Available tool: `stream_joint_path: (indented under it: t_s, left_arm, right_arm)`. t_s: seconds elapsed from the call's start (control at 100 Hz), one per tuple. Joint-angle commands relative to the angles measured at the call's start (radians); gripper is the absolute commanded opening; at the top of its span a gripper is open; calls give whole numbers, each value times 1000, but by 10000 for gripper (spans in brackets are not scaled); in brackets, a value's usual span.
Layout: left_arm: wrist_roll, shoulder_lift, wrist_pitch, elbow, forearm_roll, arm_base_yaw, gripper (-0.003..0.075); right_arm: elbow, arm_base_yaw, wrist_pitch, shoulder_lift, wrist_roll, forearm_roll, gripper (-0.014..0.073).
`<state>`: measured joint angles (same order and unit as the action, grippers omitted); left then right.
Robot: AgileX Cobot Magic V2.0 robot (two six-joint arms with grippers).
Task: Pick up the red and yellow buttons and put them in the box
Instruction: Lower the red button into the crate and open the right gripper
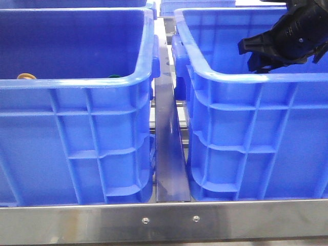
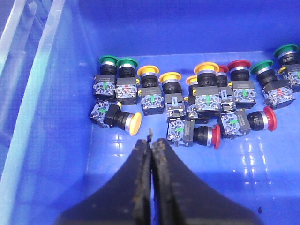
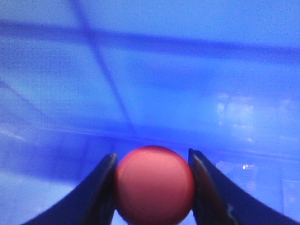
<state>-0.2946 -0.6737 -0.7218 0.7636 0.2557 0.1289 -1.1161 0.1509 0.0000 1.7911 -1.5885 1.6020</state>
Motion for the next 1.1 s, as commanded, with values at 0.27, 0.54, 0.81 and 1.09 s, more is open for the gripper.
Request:
stream_joint_path:
  t_s: [0.27, 0.54, 0.81, 1.09]
  left_arm:
    - [0, 1, 68, 29, 13, -3, -19]
    - [0, 1, 68, 29, 15, -3, -19]
    - [0, 1, 68, 29, 15, -3, -19]
    - [-2, 1, 68, 29, 15, -3, -19]
  right_arm:
    - [39, -6, 8, -42, -16, 7, 166]
    - [39, -6, -12, -68, -16, 11, 501]
    - [43, -6, -46, -170, -16, 54, 575]
    - [138, -6, 0, -411, -16, 130, 575]
